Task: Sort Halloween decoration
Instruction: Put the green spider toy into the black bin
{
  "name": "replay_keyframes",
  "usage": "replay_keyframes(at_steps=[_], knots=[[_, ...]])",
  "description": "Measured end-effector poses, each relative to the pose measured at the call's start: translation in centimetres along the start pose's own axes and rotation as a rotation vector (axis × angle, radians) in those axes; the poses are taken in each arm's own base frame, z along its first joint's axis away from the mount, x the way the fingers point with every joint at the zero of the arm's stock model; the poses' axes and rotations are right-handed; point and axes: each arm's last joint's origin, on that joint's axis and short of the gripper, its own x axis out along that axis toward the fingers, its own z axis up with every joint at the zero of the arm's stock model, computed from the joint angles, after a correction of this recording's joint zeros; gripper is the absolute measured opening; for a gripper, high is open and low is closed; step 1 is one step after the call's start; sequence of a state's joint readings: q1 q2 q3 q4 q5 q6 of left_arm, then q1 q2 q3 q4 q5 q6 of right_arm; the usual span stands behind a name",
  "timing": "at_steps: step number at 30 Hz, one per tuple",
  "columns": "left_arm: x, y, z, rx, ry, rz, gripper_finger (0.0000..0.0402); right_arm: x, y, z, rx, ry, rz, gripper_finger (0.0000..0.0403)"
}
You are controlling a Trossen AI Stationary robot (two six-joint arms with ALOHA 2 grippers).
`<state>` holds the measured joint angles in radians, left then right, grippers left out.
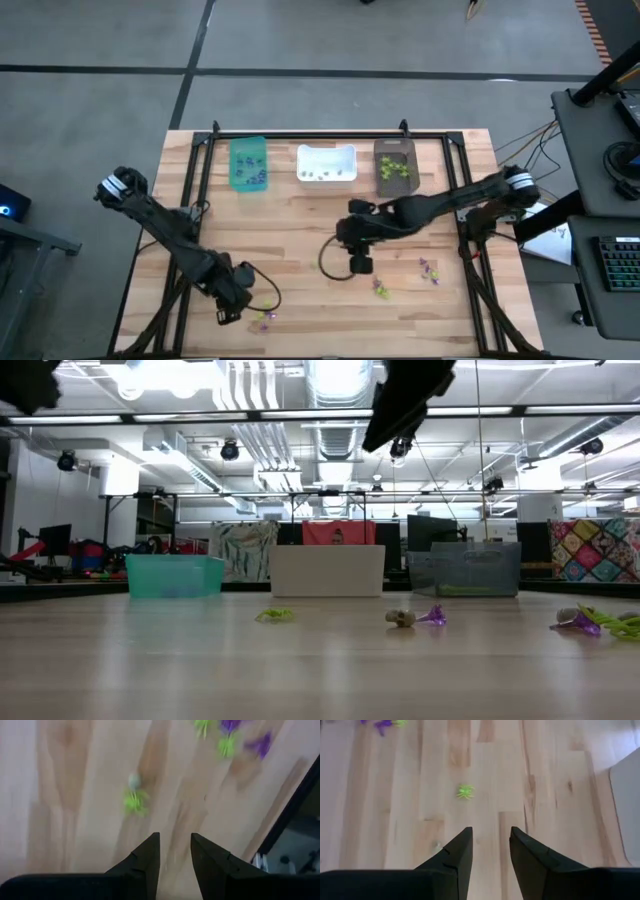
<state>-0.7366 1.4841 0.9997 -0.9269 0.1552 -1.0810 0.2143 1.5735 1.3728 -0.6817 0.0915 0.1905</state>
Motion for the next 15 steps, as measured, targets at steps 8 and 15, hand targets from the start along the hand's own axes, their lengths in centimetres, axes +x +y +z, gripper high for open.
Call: replay_keyframes(at_steps=[8,15], knots=[[0.7,-0.9,-2.3,0.095,-0.093,0.094,0.0091,-1.7,1.0,-1.9,-0.014,-0.117,-0.016,0.0118],[1.3,-1.8,-5.1,0.151,-0.279,0.182,0.0092,-1.4,1.0,-2.4,-0.009,-0.120,-0.018,0.0114]])
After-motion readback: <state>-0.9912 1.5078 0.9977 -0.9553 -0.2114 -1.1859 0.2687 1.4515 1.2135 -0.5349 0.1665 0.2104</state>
